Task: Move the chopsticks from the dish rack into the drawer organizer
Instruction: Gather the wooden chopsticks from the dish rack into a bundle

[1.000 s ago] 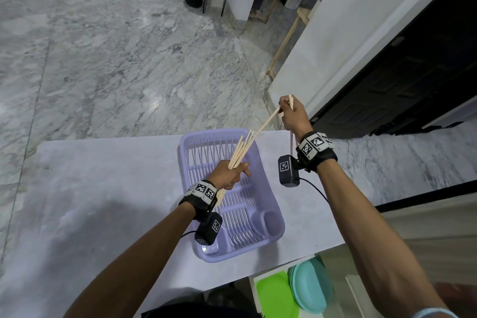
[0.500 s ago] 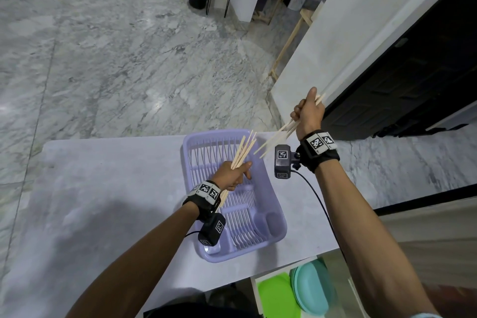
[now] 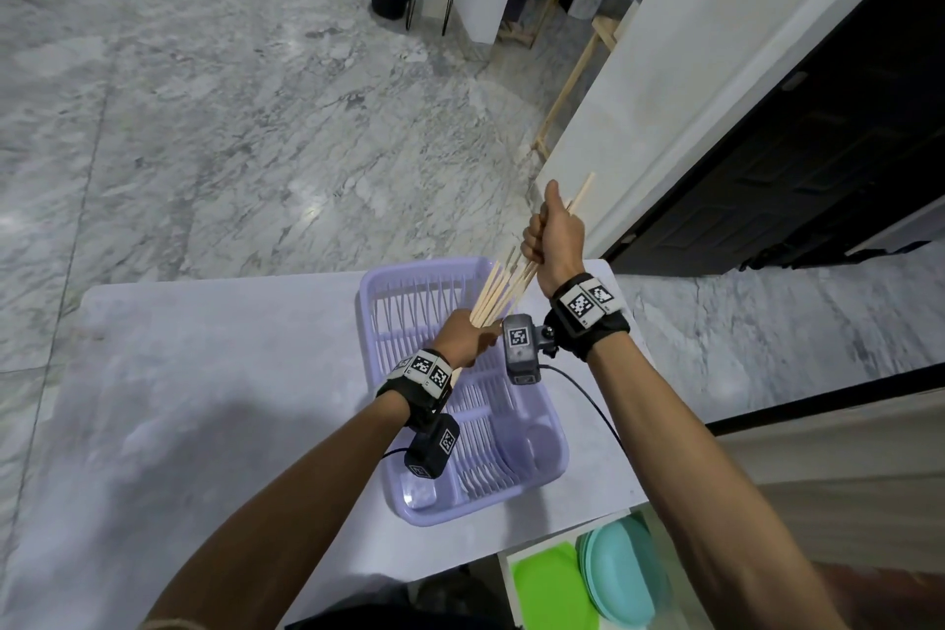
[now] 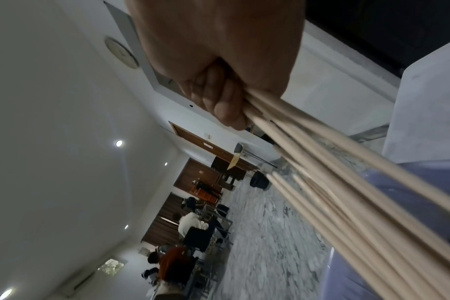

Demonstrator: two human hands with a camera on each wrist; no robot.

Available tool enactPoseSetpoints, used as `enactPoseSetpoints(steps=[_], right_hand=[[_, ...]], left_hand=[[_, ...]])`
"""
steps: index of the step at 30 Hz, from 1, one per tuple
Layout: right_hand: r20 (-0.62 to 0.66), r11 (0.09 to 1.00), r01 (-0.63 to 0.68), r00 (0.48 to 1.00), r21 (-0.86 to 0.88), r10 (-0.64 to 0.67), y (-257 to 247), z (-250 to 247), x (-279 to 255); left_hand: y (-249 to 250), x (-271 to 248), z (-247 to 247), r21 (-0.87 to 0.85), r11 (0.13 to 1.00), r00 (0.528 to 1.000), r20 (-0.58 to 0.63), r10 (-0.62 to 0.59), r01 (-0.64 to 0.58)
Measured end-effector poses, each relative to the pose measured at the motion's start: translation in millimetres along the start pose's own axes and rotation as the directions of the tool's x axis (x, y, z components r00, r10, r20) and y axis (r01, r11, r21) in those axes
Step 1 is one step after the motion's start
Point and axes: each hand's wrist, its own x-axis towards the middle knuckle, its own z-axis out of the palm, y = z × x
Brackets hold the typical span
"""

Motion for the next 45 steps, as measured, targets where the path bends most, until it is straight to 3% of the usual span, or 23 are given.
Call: enactPoseSetpoints(steps=[12,17,21,22,23,25,26,27,30,34,38,41,45], right_hand=[[0.060,0.995,-0.046,0.997,0.088,0.041,-8.4,-6.4,5.4],[0.131,0.994,-0.087,0.987,-0.073,0.096,21.7,-7.6,-4.3],[0.060,0.946,0.034,0.998,-0.322,-0.015,-9.2,-15.3,1.8],[0.069,0.880,0.091,0.995,-0.466,-0.066,-18.6,-20.3,5.3],[0.111,0.742,0.155,0.988,-0.652,-0.109,-25.2,-26.4,8.0],[0.237,0.281,0.254,0.967,-0.926,-0.093,-27.0,-38.6,10.3],[0.284,0.065,0.287,0.957,-0.956,-0.057,-22.2,-44.5,9.6],[0.324,-0.088,0.320,0.946,-0.943,-0.031,-15.7,-50.0,7.5],[0.405,-0.324,0.389,0.914,-0.862,0.022,8.7,-62.5,3.1],[0.505,-0.483,0.495,0.855,-0.723,0.120,37.9,-64.0,-1.0],[0.561,-0.557,0.536,0.815,-0.634,0.145,49.0,-61.7,-7.7],[0.587,-0.558,0.542,0.801,-0.629,0.116,53.3,-63.3,-6.6],[0.586,-0.483,0.538,0.808,-0.690,0.064,61.8,-66.9,-3.1]], left_hand=[[-3.6,2.0,0.7,0.076,0.996,0.999,0.009,-0.045,0.044],[12.3,8.4,5.1,-0.001,1.000,0.999,0.036,0.007,-0.007],[6.5,10.4,-1.2,0.061,0.998,0.999,0.033,-0.011,0.009],[3.3,11.0,-3.7,0.034,0.999,0.999,0.037,-0.011,0.010],[0.1,10.9,-6.2,-0.003,1.000,0.999,0.048,-0.013,0.013],[-2.3,9.5,-10.1,-0.052,0.999,0.998,0.062,-0.006,0.010],[-1.7,8.2,-11.3,-0.068,0.998,0.998,0.070,-0.002,0.007],[-0.6,7.0,-12.0,-0.085,0.996,0.997,0.078,0.000,0.006],[6.7,4.2,-11.2,-0.111,0.994,0.996,0.087,-0.011,0.020],[16.3,3.2,-7.5,-0.153,0.986,0.995,0.082,-0.053,0.065],[15.8,2.4,-9.8,-0.241,0.968,0.991,0.125,-0.045,0.074],[9.7,3.5,-10.7,-0.339,0.940,0.995,0.101,-0.014,0.047],[10.2,5.2,-7.5,-0.413,0.911,1.000,0.015,0.019,-0.011]])
